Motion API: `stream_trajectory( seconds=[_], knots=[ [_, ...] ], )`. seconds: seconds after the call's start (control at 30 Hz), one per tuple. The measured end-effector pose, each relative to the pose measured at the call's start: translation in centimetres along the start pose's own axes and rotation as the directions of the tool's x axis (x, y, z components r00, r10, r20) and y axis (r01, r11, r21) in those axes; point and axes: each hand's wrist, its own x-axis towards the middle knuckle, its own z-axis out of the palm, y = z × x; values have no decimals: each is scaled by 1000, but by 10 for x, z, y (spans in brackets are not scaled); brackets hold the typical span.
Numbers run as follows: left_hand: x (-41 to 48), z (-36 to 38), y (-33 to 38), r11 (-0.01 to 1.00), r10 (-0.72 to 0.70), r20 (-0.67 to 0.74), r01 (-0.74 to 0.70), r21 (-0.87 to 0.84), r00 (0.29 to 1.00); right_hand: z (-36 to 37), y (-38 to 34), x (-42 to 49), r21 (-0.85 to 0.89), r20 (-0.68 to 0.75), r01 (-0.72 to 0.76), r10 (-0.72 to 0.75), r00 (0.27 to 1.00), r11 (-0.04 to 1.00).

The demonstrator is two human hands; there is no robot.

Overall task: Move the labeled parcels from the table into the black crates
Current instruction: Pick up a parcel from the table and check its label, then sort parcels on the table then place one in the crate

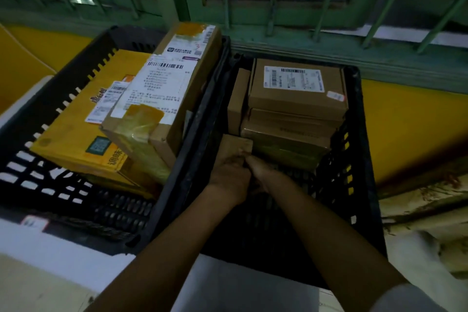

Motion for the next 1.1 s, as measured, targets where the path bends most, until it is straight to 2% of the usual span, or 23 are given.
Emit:
stream_trajectory(
  seconds=[0.07,0.13,0.23,0.3,0.37,0.43,0.5,0.57,0.7,0.77,0.87,0.97,1.1],
  knots=[
    [-3,-4,1,999,-26,13,26,-34,1000,-2,1,-6,-97,-27,9,-11,1000,995],
    [-8,-8,1,994,-65,-9,64,-87,998,-6,1,-11,-169,-61,90,-101,993,982],
    [-19,-14,-2,976,-140,-212,100,-191,967,-18,-2,-29,-236,-110,188,-219,970,953],
    [-25,-17,-1,922,-204,-369,52,-383,907,-28,-4,-44,-112,-143,282,-296,944,953],
    [-28,-23,2,814,-235,-451,-79,-576,861,-39,-4,-60,46,-205,404,-387,899,914],
    [-29,-32,7,632,-231,-448,-217,-744,864,-46,-3,-81,153,-262,482,-435,862,862],
    [-30,-39,14,434,-213,-399,-280,-857,892,-50,-1,-101,187,-333,518,-442,833,835],
    [-32,-42,21,324,-194,-373,-299,-898,907,-53,5,-124,125,-408,564,-476,779,816],
    [-38,-42,41,221,-63,-428,-406,-887,901,-55,28,-169,3,-498,641,-555,666,767],
    [-43,-38,52,259,26,-469,-459,-850,883,-53,46,-191,0,-596,686,-550,584,728],
    [-53,-27,77,329,279,-474,-546,-770,835,-53,81,-224,-9,-722,744,-519,457,668],
    [-78,-12,118,311,512,-420,-617,-723,749,-59,129,-256,-28,-836,744,-423,348,667],
    [-120,13,185,258,695,-368,-692,-674,617,-64,209,-306,8,-971,777,-180,155,629]
  ],
)
